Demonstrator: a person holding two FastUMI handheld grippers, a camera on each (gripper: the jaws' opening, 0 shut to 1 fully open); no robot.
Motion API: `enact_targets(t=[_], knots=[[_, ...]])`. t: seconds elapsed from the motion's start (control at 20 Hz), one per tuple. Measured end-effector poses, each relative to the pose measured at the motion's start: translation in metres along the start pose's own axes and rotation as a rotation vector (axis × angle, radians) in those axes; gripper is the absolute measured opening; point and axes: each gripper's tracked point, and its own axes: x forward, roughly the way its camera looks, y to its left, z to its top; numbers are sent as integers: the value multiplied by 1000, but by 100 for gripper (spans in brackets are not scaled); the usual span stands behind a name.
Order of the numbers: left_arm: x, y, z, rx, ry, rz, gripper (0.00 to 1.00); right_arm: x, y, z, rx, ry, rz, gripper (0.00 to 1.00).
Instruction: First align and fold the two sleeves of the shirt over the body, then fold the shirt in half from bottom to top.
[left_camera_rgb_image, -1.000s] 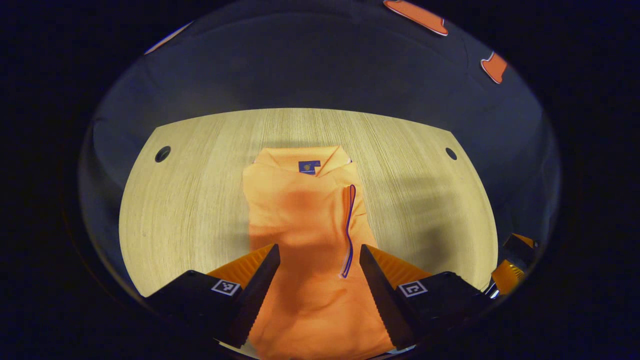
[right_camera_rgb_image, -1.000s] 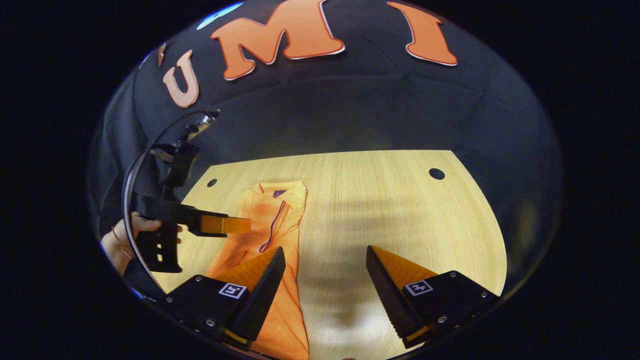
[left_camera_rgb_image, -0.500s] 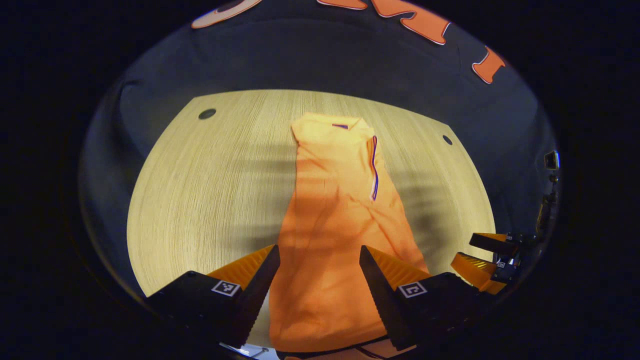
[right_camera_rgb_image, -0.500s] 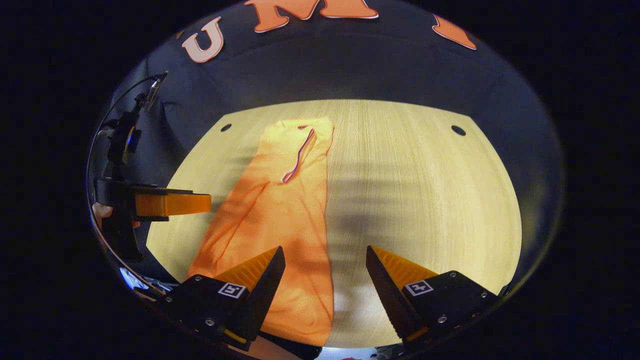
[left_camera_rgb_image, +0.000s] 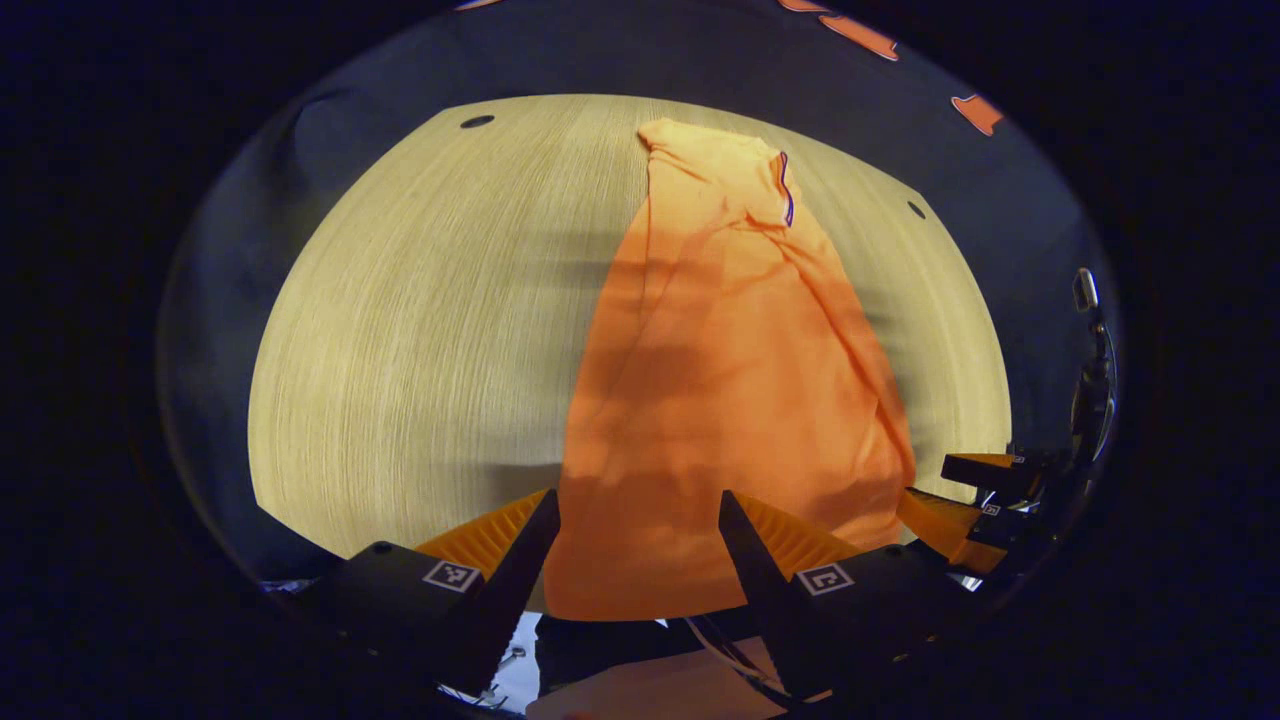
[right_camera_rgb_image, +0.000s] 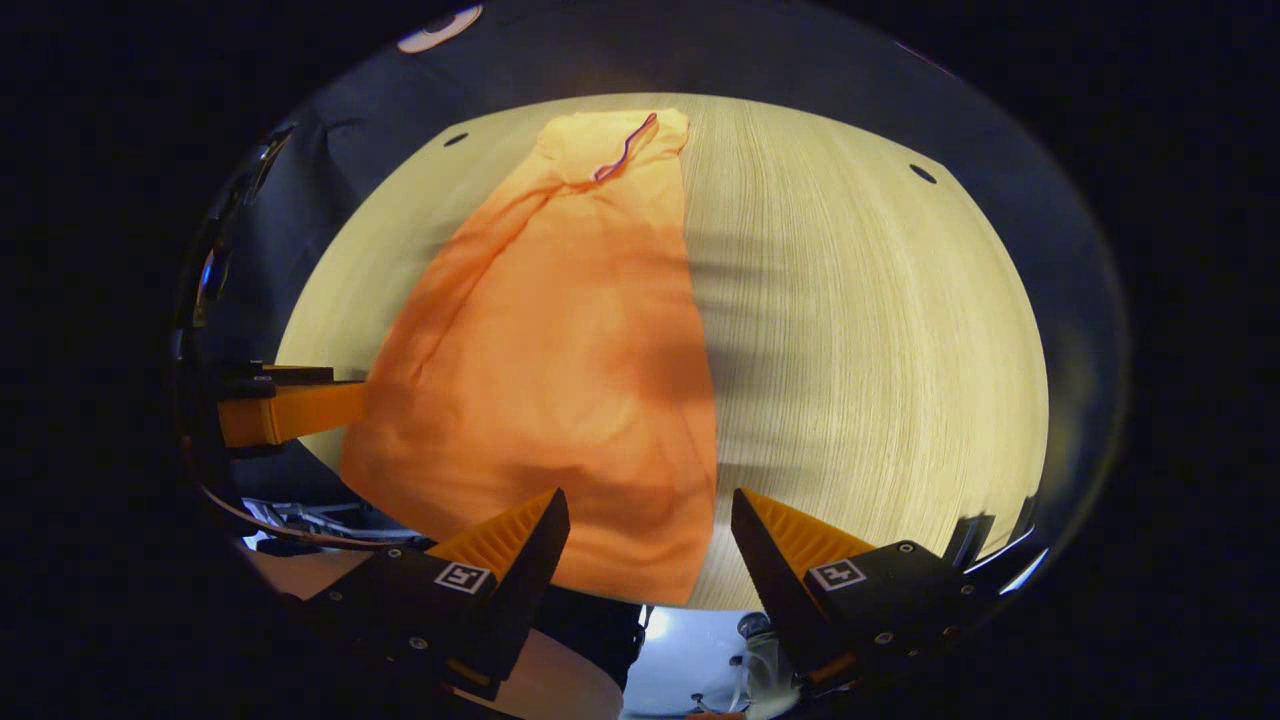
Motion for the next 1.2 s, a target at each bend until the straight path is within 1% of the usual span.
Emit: enact_targets(t=[0.1, 0.15, 0.35, 0.45, 0.5, 0.55, 0.65, 0.7, 0.8, 0.95, 1.0, 1.05, 1.1, 1.15, 1.2], knots=[[5, 1, -10, 36, 19, 20, 99, 5, 11, -16, 32, 45, 27, 99], [5, 3, -21, 49, 31, 29, 99, 9, 12, -22, 38, 64, 24, 99], [10, 9, -55, 53, 95, 56, 99, 26, 10, -37, 54, 107, -16, 100], [16, 11, -63, 60, 111, 83, 99, 29, 4, -39, 42, 129, -56, 99], [18, 13, -67, 69, 122, 100, 99, 33, 3, -34, 33, 105, -71, 99], [18, 15, -67, 85, 122, 120, 99, 35, 5, -34, 29, 106, -77, 97], [19, 10, -65, 92, 122, 124, 98, 35, 6, -35, 52, 119, -83, 98], [19, 11, -64, 84, 133, 125, 99, 35, 6, -35, 56, 126, -84, 99], [19, 10, -66, 63, 145, 130, 98, 36, 7, -34, 56, 142, -83, 99], [17, 8, -68, 59, 158, 130, 98, 37, 8, -35, 62, 174, -82, 99], [19, 6, -65, 60, 157, 126, 97, 34, 9, -33, 78, 171, -84, 94], [16, 3, -66, 61, 146, 124, 86, 34, 9, -32, 88, 159, -87, 84], [19, 1, -60, 67, 114, 117, 80, 37, 10, -31, 84, 149, -85, 66], [23, -6, -51, 62, 70, 96, 54, 36, 13, -30, 97, 130, -80, 48], [24, -9, -49, 64, 59, 87, 28, 36, 14, -32, 96, 119, -73, 30]])
